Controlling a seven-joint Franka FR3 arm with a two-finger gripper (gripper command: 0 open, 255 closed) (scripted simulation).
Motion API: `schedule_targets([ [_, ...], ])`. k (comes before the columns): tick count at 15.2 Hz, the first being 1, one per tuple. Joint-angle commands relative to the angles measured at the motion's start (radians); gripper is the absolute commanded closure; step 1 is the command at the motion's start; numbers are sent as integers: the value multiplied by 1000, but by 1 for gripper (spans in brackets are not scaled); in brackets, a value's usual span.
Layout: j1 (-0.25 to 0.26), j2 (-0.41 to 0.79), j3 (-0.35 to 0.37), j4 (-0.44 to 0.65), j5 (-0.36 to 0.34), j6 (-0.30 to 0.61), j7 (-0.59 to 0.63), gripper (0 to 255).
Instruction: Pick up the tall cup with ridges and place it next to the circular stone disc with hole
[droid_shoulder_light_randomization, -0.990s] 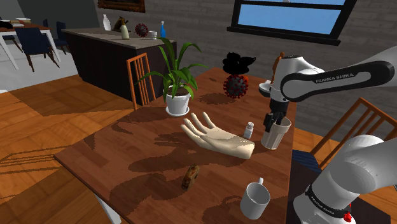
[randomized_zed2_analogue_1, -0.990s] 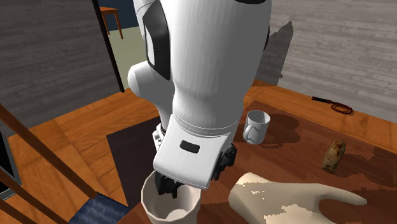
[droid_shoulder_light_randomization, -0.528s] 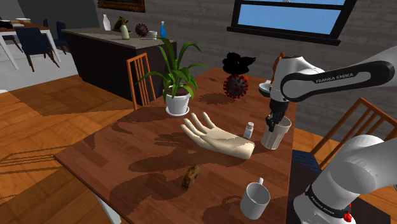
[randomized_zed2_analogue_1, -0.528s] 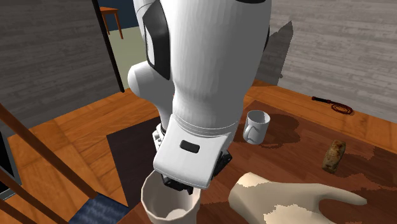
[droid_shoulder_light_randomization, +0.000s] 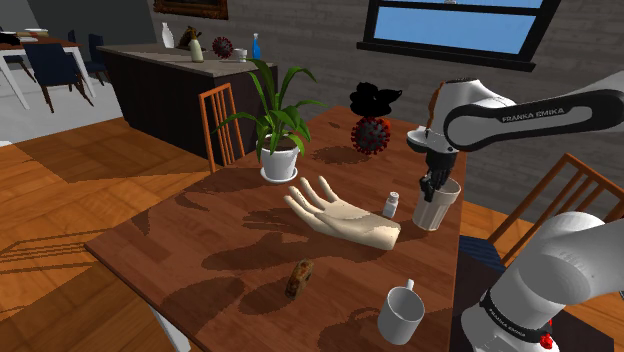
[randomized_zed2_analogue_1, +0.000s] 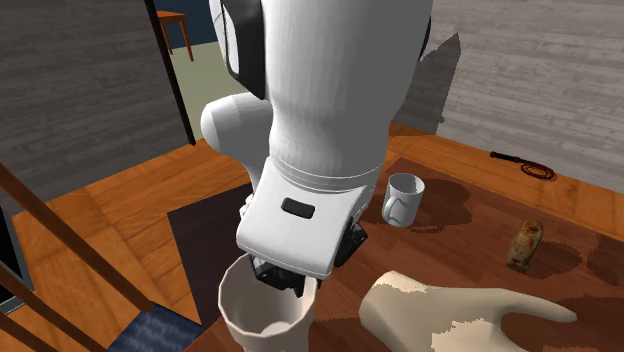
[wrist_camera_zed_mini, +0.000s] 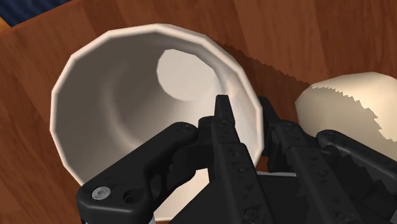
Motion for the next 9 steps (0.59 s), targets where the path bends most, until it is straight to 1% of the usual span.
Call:
schedule_targets([
  [1,0,-11,2,20,2,-31,-3,255],
  [9,3,-43,12,109,13,-151,-10,255],
])
